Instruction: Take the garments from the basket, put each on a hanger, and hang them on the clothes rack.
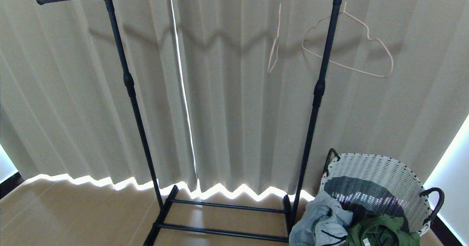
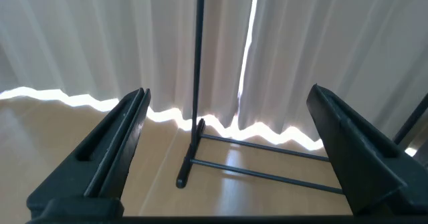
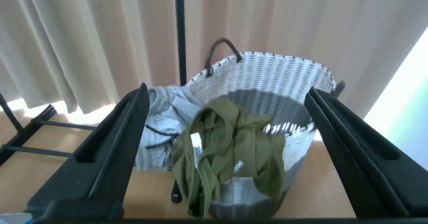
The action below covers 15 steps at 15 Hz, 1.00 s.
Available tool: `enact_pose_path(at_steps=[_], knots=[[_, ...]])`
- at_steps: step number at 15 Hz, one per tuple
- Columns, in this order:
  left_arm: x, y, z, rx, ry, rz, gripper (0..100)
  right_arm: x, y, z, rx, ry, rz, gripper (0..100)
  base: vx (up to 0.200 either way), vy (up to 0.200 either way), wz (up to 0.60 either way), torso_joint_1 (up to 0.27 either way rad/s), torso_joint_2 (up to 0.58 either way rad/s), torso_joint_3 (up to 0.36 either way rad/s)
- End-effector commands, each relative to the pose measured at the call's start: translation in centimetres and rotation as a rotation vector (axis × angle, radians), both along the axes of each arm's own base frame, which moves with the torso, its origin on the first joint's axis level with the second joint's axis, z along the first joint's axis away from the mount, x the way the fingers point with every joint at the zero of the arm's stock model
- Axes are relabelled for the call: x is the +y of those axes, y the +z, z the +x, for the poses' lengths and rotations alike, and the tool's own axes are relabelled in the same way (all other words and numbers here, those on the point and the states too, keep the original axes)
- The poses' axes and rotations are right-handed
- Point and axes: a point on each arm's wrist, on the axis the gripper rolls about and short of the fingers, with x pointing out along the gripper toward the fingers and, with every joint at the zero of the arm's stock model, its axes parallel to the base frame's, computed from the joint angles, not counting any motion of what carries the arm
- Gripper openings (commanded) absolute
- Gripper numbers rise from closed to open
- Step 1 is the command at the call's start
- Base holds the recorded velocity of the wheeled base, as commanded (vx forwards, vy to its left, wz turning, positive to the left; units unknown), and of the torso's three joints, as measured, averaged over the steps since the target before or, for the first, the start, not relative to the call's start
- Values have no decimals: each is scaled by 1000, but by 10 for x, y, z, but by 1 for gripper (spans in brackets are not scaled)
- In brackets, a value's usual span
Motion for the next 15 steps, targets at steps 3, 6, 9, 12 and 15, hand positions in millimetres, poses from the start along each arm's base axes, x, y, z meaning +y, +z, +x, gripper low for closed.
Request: enact_pose_path(at_steps=[3, 6, 9, 12, 15], knots=[[0, 0, 0, 2, 3, 0, 100, 0, 0, 0, 0, 0, -2, 100, 0, 0, 0, 0, 0, 0], [0, 0, 0, 1, 1, -3, 100, 0, 0, 0, 0, 2, -2, 100, 0, 0, 0, 0, 0, 0], [0, 0, 0, 1, 0, -3, 100, 0, 0, 0, 0, 2, -2, 100, 133, 0, 0, -3, 0, 3], [0, 0, 0, 4, -5, 4, 100, 0, 0, 0, 0, 2, -2, 100, 200, 0, 0, 1, 4, 2], [0, 0, 0, 4, -5, 7, 100, 0, 0, 0, 0, 3, -1, 100, 200, 0, 0, 4, 1, 1]])
